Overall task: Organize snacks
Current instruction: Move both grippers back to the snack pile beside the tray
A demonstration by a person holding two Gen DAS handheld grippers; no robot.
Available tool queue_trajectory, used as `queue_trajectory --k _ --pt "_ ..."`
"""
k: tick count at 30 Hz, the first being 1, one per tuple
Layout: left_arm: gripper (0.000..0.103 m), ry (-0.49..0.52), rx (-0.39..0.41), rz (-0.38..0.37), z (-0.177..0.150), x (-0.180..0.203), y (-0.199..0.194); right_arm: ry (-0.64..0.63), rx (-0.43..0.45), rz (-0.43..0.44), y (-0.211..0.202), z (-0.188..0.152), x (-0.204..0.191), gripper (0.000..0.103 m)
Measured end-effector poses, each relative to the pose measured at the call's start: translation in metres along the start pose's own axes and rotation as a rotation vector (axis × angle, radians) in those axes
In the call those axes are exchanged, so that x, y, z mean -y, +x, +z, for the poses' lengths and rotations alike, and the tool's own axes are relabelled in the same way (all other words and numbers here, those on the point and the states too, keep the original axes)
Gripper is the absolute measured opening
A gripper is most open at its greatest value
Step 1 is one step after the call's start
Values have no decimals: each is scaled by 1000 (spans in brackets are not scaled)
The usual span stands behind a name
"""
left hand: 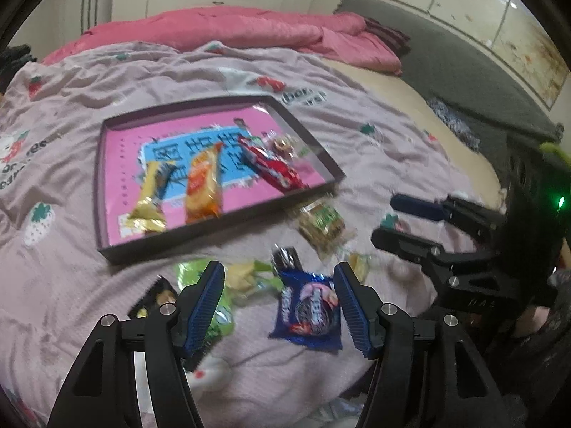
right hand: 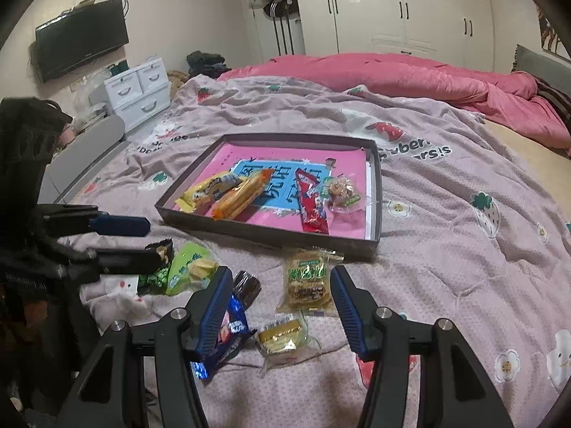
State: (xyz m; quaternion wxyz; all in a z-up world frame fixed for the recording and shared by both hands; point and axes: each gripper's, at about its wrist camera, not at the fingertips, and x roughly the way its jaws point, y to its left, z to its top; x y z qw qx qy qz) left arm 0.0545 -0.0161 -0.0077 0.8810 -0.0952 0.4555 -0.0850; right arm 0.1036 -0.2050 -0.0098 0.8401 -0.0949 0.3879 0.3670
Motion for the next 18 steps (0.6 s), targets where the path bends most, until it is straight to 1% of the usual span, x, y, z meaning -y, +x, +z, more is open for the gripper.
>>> queue_trajectory --k 4,7,9,18 --pt "66 37 -33 2 -7 11 9 -17 -12 -3 0 -3 -1 61" --pt "66 48 -56 2 -11 14 15 -9 -44 -5 3 -5 2 61" --pt "66 52 -70 1 -13 16 18 -13 -41 -6 3 -7 2 61" --pt "66 80 -137 3 -23 27 41 -26 -119 -16 16 -25 6 61"
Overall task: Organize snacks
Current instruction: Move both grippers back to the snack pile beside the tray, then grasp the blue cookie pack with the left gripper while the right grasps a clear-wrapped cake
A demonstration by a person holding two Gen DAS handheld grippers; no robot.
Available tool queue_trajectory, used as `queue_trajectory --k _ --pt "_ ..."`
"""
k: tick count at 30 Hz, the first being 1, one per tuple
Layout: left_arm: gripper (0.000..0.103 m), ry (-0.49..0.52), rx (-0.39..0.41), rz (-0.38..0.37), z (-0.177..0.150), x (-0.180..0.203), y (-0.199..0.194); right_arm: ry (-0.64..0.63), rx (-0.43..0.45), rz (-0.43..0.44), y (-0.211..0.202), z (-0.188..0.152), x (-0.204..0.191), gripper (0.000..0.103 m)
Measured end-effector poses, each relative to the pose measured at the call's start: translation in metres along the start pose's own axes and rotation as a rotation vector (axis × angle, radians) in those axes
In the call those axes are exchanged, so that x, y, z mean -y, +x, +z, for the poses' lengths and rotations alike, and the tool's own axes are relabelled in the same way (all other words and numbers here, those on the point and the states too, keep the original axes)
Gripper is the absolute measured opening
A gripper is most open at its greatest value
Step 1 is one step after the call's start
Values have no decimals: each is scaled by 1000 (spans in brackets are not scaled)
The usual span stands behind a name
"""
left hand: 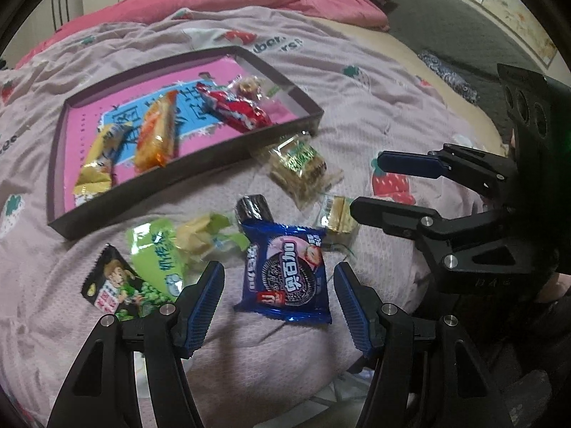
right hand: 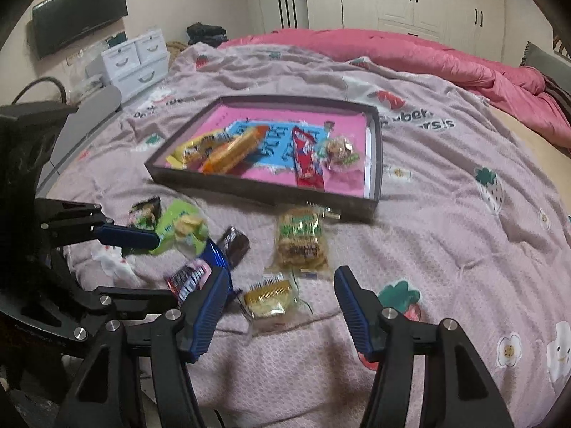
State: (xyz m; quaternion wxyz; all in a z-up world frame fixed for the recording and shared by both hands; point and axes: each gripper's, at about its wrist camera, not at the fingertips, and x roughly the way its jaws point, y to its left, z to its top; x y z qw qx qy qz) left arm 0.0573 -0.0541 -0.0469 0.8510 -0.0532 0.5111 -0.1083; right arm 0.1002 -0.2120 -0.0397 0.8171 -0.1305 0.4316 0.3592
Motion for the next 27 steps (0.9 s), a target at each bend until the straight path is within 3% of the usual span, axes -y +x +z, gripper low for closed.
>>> queue_trajectory --k 15,27 --pt "66 10 -106 19 -2 5 46 -84 -102 21 29 -10 3 61" --pt "61 13 -92 -21 -5 -5 46 -202 -150 1 55 -5 -15 61"
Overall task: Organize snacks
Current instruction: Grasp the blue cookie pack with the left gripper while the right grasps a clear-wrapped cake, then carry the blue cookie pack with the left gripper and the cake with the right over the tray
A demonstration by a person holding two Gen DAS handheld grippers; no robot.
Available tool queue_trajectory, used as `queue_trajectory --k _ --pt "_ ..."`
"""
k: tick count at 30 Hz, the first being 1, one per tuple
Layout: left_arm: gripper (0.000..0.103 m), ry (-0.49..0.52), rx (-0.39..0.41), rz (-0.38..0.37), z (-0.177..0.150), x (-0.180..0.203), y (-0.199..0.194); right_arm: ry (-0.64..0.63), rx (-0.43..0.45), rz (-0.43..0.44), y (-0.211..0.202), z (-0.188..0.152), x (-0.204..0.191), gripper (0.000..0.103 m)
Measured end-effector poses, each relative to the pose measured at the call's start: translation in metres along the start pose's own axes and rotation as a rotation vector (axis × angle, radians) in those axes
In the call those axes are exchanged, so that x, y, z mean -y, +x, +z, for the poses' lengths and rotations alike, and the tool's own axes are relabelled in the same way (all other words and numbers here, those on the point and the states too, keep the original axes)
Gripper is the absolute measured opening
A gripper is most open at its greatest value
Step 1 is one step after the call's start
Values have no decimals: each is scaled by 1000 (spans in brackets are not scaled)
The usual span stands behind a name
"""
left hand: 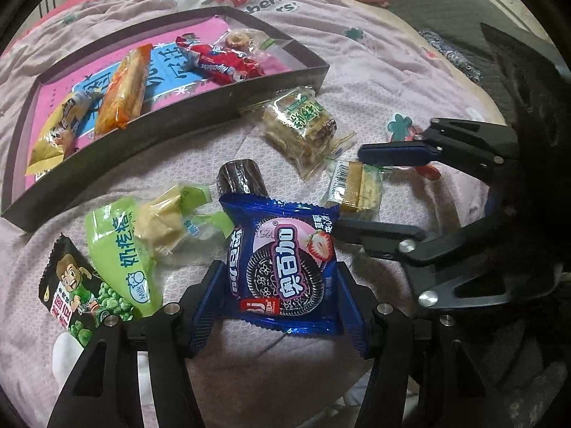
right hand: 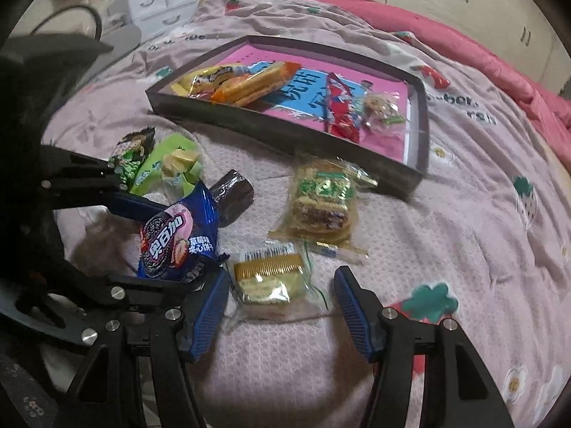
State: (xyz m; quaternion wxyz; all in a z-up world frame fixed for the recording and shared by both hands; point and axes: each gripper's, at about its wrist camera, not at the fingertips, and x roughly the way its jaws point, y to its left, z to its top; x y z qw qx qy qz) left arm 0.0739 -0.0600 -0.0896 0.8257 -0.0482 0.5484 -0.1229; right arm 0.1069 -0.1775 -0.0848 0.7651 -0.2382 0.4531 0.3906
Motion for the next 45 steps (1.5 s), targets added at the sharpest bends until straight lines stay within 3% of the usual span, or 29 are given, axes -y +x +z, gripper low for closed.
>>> queue_trajectory --k 3,10,24,45 --pt "61 -6 -1 -5 0 -2 1 -17 -8 17 8 -3 -3 49" --pt "60 8 5 5 2 6 1 51 47 36 -10 -8 9 42" --pt "58 18 97 -21 8 12 -31 160 219 90 -50 5 27 42" --pt "57 -134 236 -34 35 -43 -68 201 362 117 -56 39 32 42"
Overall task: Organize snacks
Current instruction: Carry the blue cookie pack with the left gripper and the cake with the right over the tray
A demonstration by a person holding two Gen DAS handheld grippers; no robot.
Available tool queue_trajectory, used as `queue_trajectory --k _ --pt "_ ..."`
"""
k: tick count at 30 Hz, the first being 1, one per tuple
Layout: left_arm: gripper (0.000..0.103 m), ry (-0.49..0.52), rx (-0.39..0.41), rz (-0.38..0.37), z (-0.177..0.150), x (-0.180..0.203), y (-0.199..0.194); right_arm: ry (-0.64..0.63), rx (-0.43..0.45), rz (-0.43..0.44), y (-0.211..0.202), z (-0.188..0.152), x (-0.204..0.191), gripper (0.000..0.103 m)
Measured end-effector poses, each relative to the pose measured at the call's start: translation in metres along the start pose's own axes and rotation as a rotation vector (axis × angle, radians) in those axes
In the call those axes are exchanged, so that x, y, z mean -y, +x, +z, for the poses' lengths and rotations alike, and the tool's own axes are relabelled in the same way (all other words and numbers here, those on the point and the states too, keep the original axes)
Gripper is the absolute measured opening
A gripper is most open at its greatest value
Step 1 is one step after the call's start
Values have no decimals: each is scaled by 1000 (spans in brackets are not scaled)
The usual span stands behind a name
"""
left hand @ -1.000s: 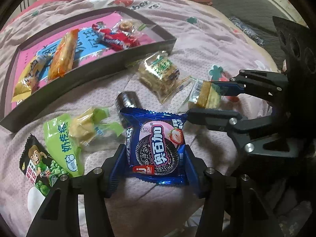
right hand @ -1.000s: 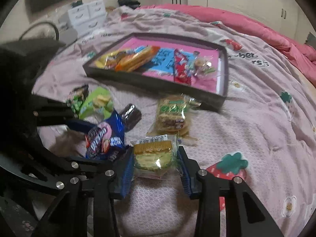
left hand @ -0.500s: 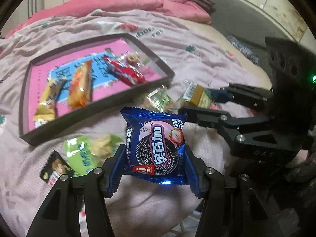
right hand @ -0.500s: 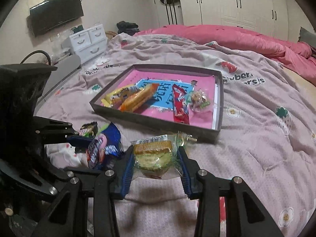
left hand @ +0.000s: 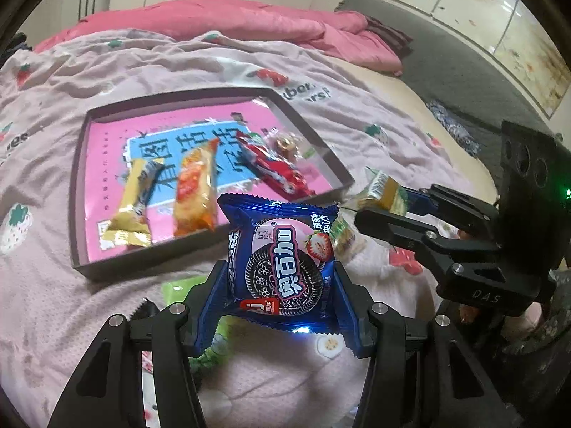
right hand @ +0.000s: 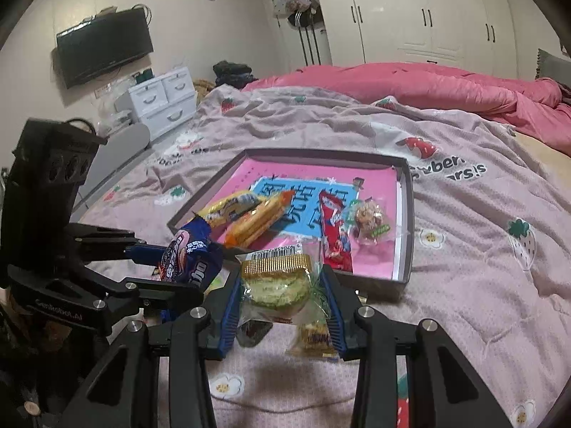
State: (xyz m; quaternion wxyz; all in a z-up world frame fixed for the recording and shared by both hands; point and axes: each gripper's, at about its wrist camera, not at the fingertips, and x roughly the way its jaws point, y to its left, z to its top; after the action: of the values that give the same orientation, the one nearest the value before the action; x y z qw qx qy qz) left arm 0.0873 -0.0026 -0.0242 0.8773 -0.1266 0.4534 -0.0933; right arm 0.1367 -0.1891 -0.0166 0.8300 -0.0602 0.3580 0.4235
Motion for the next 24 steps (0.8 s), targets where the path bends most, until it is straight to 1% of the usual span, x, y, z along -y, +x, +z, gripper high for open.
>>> queue_trajectory --k 12,17,24 --pt "57 -36 62 9 14 -16 -13 59 75 -32 -2 16 14 42" --pt "58 -28 100 53 22 -22 -20 54 129 -61 -8 22 16 42" --pt "58 -39 155 108 46 -37 -23 73 157 -80 -8 29 24 42"
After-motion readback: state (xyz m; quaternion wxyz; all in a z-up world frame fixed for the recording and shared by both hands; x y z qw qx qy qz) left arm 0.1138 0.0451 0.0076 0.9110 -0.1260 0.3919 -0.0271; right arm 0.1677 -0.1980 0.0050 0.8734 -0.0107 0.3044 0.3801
